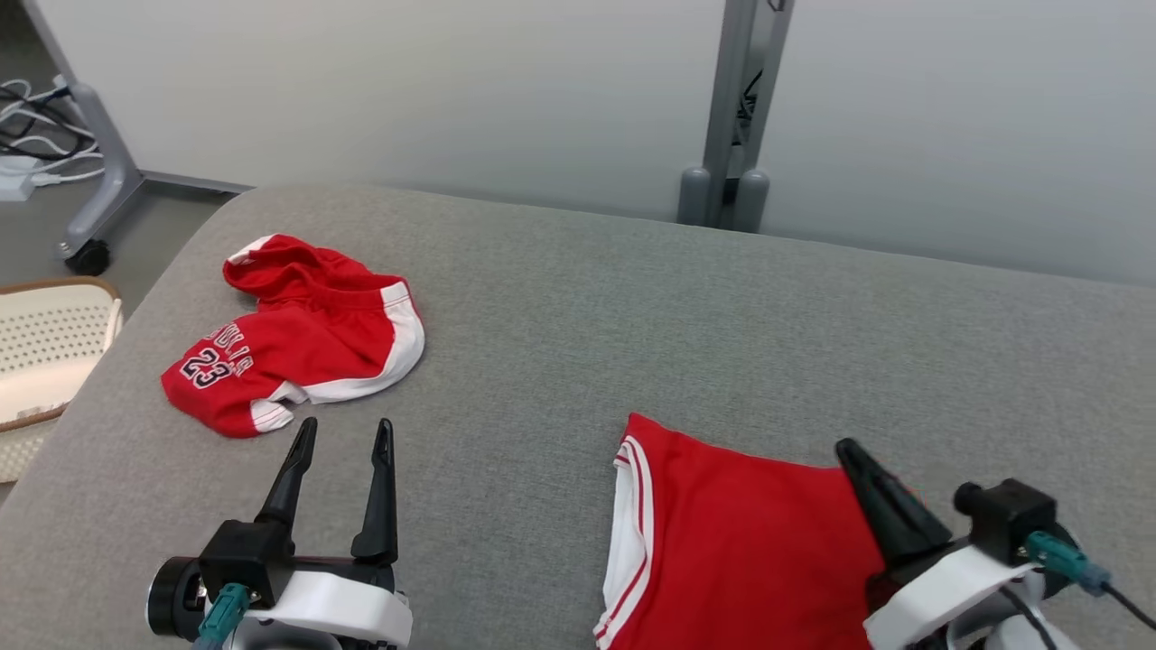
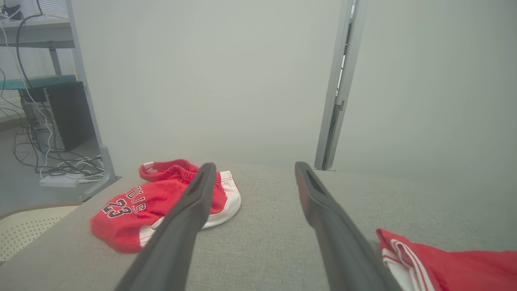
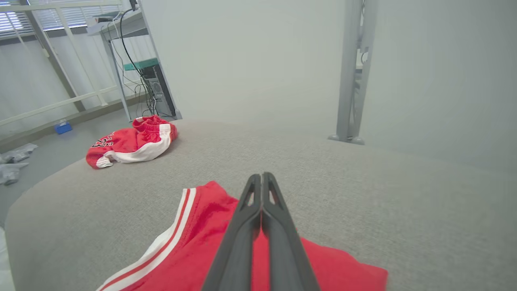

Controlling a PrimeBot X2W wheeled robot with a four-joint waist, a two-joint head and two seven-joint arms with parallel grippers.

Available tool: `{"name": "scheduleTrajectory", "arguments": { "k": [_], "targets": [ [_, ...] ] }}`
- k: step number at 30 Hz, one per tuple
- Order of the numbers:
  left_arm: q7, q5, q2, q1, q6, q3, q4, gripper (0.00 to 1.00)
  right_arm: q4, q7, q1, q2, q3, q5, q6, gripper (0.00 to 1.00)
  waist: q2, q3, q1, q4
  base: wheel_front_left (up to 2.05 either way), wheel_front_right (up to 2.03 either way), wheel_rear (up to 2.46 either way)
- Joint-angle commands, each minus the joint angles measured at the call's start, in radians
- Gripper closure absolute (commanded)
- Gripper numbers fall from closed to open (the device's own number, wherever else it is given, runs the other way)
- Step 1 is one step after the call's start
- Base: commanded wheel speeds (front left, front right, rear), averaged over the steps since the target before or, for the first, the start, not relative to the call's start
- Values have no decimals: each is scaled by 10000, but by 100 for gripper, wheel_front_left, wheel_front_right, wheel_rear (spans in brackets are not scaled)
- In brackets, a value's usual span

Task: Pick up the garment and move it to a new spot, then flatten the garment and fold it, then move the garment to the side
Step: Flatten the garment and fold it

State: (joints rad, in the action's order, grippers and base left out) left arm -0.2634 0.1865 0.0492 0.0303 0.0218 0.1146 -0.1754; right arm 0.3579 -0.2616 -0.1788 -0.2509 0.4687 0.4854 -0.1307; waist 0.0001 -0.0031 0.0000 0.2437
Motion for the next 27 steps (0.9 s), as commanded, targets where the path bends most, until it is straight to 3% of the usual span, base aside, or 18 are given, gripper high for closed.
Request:
{"name": "scheduleTrajectory", "arguments": {
  "k": [1, 12, 17, 22, 23, 24, 27],
  "targets": [
    [-11, 55, 31, 40, 4, -14, 44, 0, -282, -46, 223, -80, -656, -440, -3, 100, -1, -112, 0, -440, 0, 0, 0],
    [-11, 180, 33, 44, 137, 116, 183, 0, -1777, -47, 721, 139, -3485, -2111, -3, 100, -1, -169, 0, -1625, 0, 0, 0],
    [-10, 161, 36, -49, 120, 174, 83, 0, -1929, -47, 1101, 547, -4145, -2466, -3, 100, -1, -189, 0, -1965, 0, 0, 0],
    [-10, 76, 33, -42, 66, 155, 124, 0, -1644, -47, 1371, 765, -4106, -2696, -3, 100, -1, -106, 0, -2137, 0, 0, 0],
    [-10, 50, 33, -75, 49, 155, 96, 0, -1617, -47, 1360, 821, -4136, -2656, -3, 62, -1, -106, 0, -2152, 0, 0, 0],
    [-10, 35, 34, -89, 39, 146, 71, 0, -1610, -47, 1335, 856, -4170, -2636, -3, 4, -1, -106, 0, -2159, 0, 0, 0],
    [-10, -8, 33, -61, -13, 69, 30, 0, -1400, -47, 1270, 900, -4075, -2509, -3, 0, -1, -98, 0, -2151, 0, 0, 0]
  ]
}}
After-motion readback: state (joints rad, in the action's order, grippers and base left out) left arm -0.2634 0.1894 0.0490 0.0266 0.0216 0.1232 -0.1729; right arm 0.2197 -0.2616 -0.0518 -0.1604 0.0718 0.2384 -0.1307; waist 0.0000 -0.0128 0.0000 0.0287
